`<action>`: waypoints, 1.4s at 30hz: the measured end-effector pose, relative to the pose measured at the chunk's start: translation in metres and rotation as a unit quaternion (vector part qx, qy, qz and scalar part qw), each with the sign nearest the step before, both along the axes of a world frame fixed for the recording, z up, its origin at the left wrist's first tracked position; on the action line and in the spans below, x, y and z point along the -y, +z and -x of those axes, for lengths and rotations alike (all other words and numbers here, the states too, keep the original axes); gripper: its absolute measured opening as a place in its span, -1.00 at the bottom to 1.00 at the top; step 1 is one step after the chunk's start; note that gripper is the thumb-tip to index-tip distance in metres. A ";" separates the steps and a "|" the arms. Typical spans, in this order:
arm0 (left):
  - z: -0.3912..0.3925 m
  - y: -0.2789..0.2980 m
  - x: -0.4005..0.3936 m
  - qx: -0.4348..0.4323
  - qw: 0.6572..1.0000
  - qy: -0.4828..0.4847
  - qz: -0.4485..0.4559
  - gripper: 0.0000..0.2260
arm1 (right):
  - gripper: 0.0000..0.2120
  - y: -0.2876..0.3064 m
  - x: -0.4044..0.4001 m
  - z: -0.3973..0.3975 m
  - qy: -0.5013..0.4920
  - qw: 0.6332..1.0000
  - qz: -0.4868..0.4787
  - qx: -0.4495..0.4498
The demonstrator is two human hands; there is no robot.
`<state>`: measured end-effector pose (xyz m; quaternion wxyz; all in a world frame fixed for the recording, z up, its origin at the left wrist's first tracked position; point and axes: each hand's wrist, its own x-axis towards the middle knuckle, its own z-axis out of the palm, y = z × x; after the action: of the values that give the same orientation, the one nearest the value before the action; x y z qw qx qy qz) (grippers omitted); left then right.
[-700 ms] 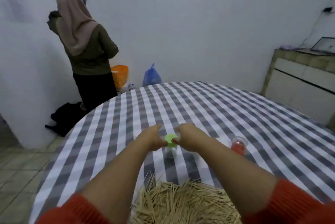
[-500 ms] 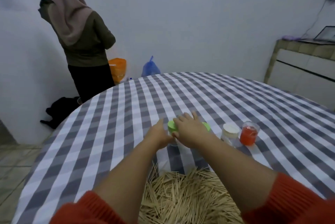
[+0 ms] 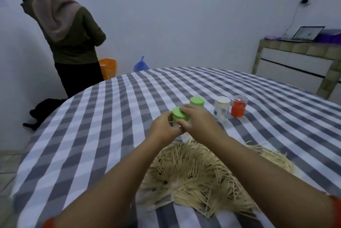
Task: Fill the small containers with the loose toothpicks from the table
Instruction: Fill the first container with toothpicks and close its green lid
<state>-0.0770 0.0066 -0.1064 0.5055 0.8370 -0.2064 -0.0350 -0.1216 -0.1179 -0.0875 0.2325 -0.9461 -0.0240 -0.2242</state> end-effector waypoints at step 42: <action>0.130 -0.055 0.050 0.027 0.994 -0.095 0.040 -0.54 | -0.26 -0.053 0.062 0.150 0.008 0.969 -0.247 -0.028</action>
<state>-0.2075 -0.0430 -0.1613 0.5270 0.7937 -0.2993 -0.0521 -0.2717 -0.1794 -0.1409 0.4611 -0.8651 0.0311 -0.1952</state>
